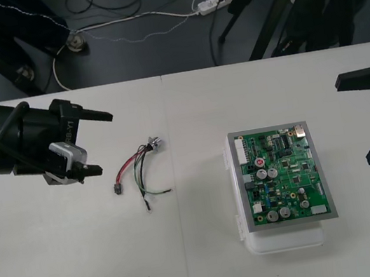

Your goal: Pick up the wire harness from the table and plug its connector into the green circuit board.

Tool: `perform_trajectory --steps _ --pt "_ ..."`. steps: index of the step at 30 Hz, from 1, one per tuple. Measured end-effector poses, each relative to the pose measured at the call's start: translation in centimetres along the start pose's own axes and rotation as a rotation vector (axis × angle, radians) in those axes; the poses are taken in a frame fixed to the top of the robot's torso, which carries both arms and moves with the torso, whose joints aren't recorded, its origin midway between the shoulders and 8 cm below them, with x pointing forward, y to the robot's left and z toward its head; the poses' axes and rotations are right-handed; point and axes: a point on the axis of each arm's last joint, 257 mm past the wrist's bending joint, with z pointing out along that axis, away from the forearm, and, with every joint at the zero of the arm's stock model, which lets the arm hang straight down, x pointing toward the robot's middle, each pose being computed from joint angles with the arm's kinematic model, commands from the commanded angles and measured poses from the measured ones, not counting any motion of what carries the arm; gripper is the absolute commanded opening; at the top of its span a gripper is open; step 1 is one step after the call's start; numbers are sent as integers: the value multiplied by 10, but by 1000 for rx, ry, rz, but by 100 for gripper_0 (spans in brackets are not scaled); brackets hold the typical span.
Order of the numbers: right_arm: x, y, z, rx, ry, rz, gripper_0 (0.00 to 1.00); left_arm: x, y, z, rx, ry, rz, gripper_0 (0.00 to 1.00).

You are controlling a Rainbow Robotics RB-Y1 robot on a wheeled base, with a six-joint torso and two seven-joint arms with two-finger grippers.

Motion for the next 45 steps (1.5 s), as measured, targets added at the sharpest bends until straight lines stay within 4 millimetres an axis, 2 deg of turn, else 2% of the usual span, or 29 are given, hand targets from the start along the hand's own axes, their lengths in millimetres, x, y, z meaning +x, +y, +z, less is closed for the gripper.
perform_trajectory --steps 5,13,25,33,45 --pt "-5 2 6 6 -60 3 100 21 -3 1 17 82 126 88" --pt "-8 3 10 10 -110 9 100 45 -5 8 57 178 460 89" --pt "-8 4 12 9 -110 -46 100 86 -1 17 125 308 636 89" --pt "-4 4 15 5 -100 -40 100 108 -7 36 242 286 975 88" --pt "8 3 21 3 -67 -92 100 127 -20 70 379 248 1037 88"
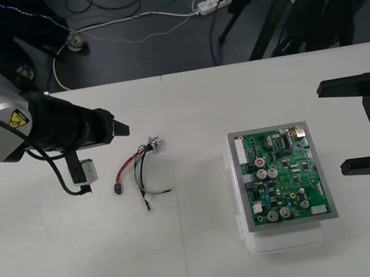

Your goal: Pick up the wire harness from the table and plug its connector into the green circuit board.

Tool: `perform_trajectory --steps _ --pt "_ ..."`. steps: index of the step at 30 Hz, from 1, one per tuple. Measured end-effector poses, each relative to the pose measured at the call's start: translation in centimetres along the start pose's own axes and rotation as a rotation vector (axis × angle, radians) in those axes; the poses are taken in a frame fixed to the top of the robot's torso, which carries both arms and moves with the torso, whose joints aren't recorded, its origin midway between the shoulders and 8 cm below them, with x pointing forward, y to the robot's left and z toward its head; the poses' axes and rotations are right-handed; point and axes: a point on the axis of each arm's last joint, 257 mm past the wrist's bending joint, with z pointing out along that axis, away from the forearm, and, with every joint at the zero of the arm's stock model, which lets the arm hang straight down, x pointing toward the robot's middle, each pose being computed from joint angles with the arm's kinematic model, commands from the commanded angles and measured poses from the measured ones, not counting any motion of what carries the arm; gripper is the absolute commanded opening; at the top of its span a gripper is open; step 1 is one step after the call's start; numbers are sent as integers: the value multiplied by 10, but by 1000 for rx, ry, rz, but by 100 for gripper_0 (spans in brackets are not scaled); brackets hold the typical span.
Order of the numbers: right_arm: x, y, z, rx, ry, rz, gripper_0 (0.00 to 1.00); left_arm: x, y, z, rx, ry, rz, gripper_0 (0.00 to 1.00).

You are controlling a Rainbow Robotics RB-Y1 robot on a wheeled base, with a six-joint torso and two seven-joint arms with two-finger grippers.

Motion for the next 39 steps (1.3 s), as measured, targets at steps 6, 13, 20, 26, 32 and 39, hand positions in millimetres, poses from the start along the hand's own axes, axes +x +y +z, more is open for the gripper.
perform_trajectory --steps 6,13,20,26,32,39 --pt "3 0 2 -2 10 2 100 5 -4 18 81 -4 141 88" --pt "6 -1 2 0 19 -43 100 2 4 36 151 -11 378 88" --pt "6 -1 2 0 20 -52 100 2 0 45 207 -1 465 88" --pt "7 -1 2 0 20 -52 100 -5 -16 54 254 -29 498 89" --pt "7 -1 2 0 21 -52 100 -11 -23 72 279 -60 480 88" --pt "7 -1 2 0 21 -52 100 -9 -12 98 287 -74 479 88"
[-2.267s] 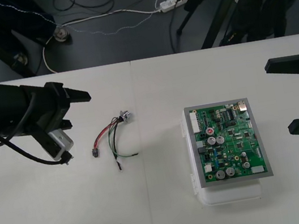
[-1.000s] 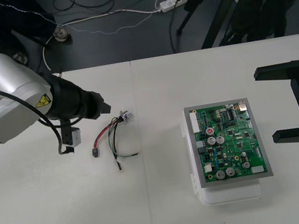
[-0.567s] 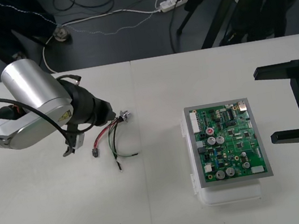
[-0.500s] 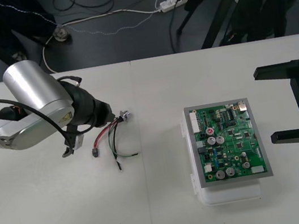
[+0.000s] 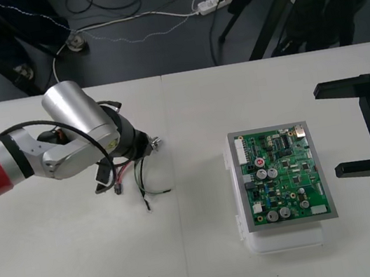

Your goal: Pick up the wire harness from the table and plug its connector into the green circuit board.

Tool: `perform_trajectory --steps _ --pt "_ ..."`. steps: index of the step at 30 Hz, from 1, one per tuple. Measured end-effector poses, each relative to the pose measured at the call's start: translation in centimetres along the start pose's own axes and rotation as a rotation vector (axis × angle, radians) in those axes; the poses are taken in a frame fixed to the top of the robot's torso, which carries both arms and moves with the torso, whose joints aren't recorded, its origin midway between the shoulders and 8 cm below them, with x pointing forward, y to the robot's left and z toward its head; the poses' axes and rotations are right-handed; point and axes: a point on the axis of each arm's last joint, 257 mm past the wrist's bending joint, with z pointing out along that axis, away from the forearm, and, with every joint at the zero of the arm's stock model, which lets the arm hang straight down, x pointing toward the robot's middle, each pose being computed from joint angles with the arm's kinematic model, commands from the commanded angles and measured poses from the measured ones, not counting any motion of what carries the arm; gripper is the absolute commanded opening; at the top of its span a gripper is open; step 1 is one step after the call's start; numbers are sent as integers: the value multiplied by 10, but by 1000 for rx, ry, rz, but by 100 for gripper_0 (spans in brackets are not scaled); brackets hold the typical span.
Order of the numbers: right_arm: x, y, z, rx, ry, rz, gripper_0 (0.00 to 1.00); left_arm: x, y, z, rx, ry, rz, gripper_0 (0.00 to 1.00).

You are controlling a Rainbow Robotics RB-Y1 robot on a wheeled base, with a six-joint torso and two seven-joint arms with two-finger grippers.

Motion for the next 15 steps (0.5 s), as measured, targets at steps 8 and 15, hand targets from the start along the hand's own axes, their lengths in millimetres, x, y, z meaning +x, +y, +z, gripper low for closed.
perform_trajectory --steps 8,15 --pt "3 -1 0 4 10 0 100 20 15 16 5 20 20 88" --pt "3 -1 0 4 11 0 100 34 29 20 -4 30 18 88"
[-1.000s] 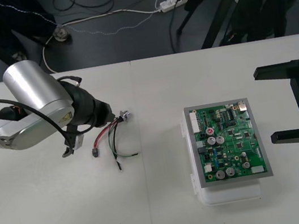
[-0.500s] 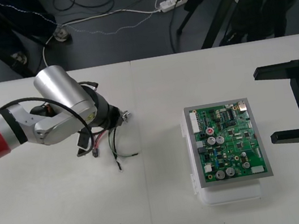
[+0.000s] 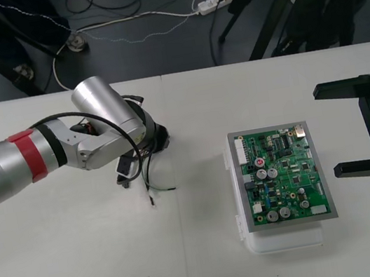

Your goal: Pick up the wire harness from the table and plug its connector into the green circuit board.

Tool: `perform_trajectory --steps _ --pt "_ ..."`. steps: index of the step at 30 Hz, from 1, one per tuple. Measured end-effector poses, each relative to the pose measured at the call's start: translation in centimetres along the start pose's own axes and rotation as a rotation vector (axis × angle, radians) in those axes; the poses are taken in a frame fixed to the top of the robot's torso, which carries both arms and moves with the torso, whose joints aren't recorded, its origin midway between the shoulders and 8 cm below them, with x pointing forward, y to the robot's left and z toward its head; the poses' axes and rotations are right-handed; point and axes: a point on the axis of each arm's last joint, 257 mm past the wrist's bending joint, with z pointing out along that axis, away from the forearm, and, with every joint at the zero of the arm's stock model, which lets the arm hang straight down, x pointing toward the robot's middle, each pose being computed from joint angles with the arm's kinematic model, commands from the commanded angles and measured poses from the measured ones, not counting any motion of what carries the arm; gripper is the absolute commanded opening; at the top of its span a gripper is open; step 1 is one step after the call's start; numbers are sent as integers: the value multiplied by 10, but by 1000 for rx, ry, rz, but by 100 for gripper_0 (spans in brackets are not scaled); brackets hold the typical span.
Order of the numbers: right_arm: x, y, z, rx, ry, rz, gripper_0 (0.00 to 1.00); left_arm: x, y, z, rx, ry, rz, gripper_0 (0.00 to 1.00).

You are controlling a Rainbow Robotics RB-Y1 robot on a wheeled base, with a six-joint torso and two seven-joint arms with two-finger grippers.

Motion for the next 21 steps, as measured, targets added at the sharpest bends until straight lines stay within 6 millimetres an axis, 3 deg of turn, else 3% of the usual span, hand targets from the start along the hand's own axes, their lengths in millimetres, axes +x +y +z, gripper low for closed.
perform_trajectory --steps 21 --pt "0 0 0 0 0 0 100 7 26 -2 -40 19 39 88"
